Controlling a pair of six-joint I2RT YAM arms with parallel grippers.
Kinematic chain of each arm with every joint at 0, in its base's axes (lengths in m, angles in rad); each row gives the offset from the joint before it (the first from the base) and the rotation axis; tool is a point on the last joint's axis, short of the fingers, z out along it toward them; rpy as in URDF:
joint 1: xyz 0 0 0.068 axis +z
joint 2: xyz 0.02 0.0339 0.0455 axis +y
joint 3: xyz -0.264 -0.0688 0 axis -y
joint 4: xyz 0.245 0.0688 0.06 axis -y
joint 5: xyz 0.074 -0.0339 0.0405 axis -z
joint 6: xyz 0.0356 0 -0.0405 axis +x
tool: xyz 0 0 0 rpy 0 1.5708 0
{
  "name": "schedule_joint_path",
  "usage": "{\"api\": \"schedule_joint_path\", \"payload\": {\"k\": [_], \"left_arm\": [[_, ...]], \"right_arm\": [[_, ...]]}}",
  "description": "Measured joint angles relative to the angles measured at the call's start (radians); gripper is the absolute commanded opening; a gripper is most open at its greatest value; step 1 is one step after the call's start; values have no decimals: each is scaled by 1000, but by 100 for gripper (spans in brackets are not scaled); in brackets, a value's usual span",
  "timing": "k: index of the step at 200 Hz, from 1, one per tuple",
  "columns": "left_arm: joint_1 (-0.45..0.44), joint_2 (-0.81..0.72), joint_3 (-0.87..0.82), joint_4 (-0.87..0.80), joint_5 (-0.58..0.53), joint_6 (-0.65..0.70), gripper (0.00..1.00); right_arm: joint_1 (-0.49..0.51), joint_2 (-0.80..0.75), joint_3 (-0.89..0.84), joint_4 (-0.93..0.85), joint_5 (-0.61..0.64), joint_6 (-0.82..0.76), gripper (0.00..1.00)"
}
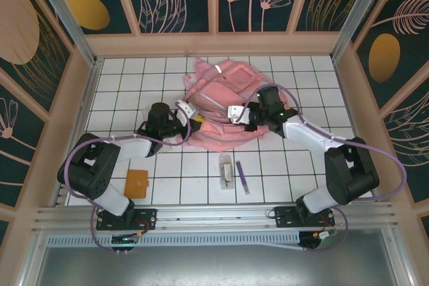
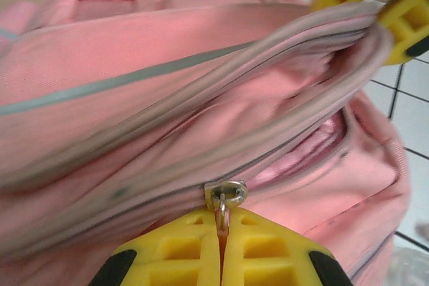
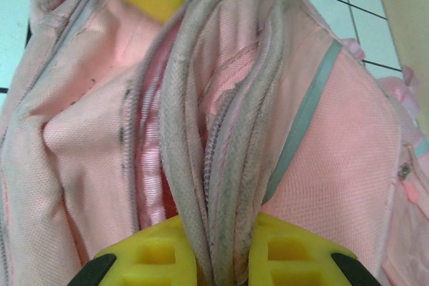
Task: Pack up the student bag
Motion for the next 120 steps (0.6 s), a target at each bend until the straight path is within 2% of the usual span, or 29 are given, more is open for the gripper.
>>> {"api": "schedule_joint_path", "payload": {"k": [10,24,40,42,43,44,45,48,71,101,120], "left_arm": [[11,-1,5,-7,8,13,0],[12,6,23,-36,37,32,0],[11,22,39,-47,66,42,0],[11,23,39,-47,68,42,0],[11,24,39,-47,68,42,0],[11,25,39,-47,69,42,0],[11,26,39,-47,69,42,0],[11,28,39,-47,71,42,0],[-16,40,41,-47,74,42,0],[-88,64,61,-24,89,2,0],[-119,64,61,11,89,-37,0]], "right_arm": [[-12,-14,-15,5,-10,-6,0],[-31,-46,-55,26,-20,-5,32],[-56,-85,-98,43,-28,22,56],[-60,-90,-103,43,-29,29,64],[-63,-94,-106,44,-31,26,72],[-64,-96,-107,44,-32,25,84],[-66,-98,-108,45,-32,26,91],[-71,-104,-114,45,-35,45,98],[-64,-125,-124,86,-61,135,99],[45,-125,-127,154,-76,256,99],[80,-127,-126,177,-112,338,99]]}}
